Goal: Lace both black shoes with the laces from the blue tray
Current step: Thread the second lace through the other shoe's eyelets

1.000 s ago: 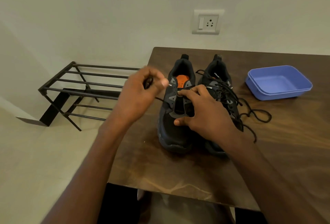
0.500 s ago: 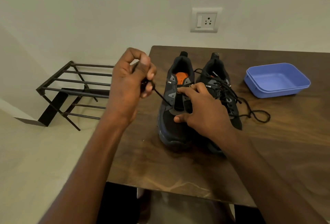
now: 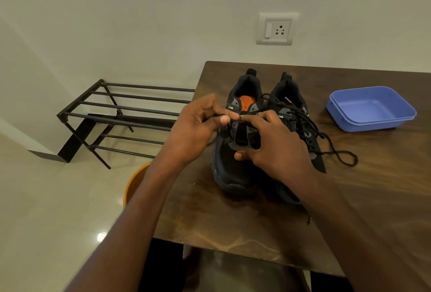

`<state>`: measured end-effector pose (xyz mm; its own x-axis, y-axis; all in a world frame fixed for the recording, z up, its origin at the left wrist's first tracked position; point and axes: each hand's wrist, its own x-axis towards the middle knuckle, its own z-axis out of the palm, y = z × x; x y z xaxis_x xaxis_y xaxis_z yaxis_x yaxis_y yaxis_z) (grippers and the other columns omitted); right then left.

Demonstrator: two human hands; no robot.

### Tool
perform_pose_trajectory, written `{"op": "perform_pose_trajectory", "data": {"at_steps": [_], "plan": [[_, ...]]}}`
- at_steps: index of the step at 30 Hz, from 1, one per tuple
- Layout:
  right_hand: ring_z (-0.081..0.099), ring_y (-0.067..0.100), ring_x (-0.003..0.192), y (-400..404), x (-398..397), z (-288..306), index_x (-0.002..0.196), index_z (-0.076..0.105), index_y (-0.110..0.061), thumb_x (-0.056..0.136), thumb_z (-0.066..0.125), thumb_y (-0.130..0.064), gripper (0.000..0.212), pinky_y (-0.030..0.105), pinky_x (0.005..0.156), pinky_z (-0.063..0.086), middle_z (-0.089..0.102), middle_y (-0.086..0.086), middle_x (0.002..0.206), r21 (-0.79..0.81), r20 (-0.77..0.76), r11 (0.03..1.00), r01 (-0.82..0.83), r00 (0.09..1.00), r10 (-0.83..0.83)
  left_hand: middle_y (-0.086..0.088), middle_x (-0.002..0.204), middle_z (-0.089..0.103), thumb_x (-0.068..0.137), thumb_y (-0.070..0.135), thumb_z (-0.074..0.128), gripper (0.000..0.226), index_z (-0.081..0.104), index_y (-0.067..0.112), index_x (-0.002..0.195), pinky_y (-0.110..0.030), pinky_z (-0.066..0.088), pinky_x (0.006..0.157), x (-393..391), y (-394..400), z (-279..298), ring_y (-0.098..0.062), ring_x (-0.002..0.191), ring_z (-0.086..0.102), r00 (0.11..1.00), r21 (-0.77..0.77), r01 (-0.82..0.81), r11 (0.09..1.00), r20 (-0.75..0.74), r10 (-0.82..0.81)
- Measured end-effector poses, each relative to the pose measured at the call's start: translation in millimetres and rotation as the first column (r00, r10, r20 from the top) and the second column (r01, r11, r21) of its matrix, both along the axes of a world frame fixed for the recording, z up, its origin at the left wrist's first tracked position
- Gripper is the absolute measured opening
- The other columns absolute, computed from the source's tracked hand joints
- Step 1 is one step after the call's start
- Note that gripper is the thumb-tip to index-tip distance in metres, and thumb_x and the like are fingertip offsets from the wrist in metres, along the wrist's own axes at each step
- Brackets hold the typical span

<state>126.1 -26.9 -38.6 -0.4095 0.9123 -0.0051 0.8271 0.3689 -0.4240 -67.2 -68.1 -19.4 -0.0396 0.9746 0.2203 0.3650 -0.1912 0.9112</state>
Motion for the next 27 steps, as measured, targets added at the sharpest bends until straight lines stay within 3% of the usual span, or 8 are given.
{"op": "perform_pose_trajectory", "data": {"at_steps": [2,4,6,8,10,14,22,27], "plan": [[0.059,0.024,0.12,0.8,1.1,0.6,0.15,0.035,-0.048,0.075,0.084,-0.057,0.09,0.047,0.086,0.056,0.037,-0.017,0.141,-0.005,0.003,1.0,-0.002,1.0,0.002,-0.008,0.087,0.074,0.107,0.003,0.048,0.014,0.051,0.011,0.095,-0.025,0.047,0.054,5.7,-3.3,11.1,-0.037,0.084,0.071,0.962,0.082,0.024,0.996,0.271,-0.045],[0.059,0.024,0.12,0.6,1.6,0.2,0.149,0.036,-0.049,0.074,0.084,-0.057,0.089,0.047,0.086,0.057,0.037,-0.017,0.142,-0.003,0.002,1.0,-0.012,1.0,0.012,-0.005,0.076,0.061,0.109,0.006,0.044,0.014,0.046,0.013,0.097,-0.022,0.037,0.047,7.8,-6.2,22.1,-0.023,0.066,0.062,0.888,0.113,-0.005,0.994,0.457,-0.048],[0.059,0.023,0.12,0.1,0.8,0.0,0.148,0.036,-0.05,0.074,0.084,-0.056,0.088,0.046,0.085,0.057,0.037,-0.017,0.142,-0.003,0.012,1.0,-0.018,1.0,0.019,-0.003,0.074,0.057,0.108,0.011,0.047,0.008,0.047,0.009,0.101,-0.021,0.035,0.047,6.0,-4.8,23.0,-0.012,0.058,0.051,0.932,0.085,-0.095,0.992,0.359,0.058],[0.059,0.023,0.119,-0.4,0.4,-0.6,0.148,0.036,-0.051,0.074,0.084,-0.056,0.088,0.046,0.085,0.057,0.037,-0.017,0.141,0.002,0.012,1.0,-0.012,1.0,0.012,-0.002,0.081,0.064,0.103,0.018,0.06,0.012,0.054,0.007,0.101,-0.017,0.045,0.056,2.7,-0.4,12.7,-0.007,0.065,0.058,0.989,0.061,-0.14,0.988,-0.028,0.142],[0.059,0.024,0.118,-0.3,0.3,-1.5,0.147,0.035,-0.051,0.074,0.084,-0.057,0.088,0.047,0.085,0.057,0.038,-0.017,0.14,0.015,0.008,1.0,-0.012,1.0,0.012,0.005,0.091,0.067,0.092,0.028,0.075,0.017,0.063,0.018,0.098,-0.014,0.05,0.068,1.5,1.6,-0.5,-0.004,0.083,0.064,0.948,-0.06,-0.135,0.989,-0.298,0.111],[0.06,0.026,0.117,-0.2,-0.5,-2.0,0.145,0.035,-0.053,0.073,0.084,-0.058,0.088,0.048,0.085,0.057,0.039,-0.016,0.138,0.028,0.015,1.0,-0.005,1.0,0.004,0.006,0.097,0.067,0.082,0.026,0.085,0.024,0.063,0.027,0.091,-0.019,0.049,0.08,4.7,3.1,-12.6,-0.007,0.096,0.062,0.872,-0.319,-0.117,0.941,-0.487,-0.056],[0.057,0.025,0.123,-1.5,-1.9,0.6,0.148,0.035,-0.05,0.074,0.084,-0.056,0.089,0.05,0.089,0.056,0.038,-0.016,0.14,-0.007,0.013,1.0,0.01,1.0,-0.01,0.01,0.089,0.06,0.094,0.02,0.072,0.011,0.067,0.022,0.085,-0.024,0.046,0.075,3.2,6.7,-19.5,-0.006,0.085,0.056,0.861,-0.079,-0.123,0.989,-0.505,0.066],[0.055,0.024,0.126,-0.3,-0.5,3.6,0.148,0.037,-0.049,0.074,0.085,-0.054,0.089,0.049,0.091,0.055,0.039,-0.015,0.143,-0.048,0.005,0.999,0.013,1.0,-0.013,-0.005,0.098,0.071,0.104,0.011,0.056,0.009,0.062,0.008,0.098,-0.025,0.053,0.068,1.1,-0.3,3.9,-0.013,0.091,0.068,0.989,0.037,-0.062,0.997,-0.129,0.067]]}}
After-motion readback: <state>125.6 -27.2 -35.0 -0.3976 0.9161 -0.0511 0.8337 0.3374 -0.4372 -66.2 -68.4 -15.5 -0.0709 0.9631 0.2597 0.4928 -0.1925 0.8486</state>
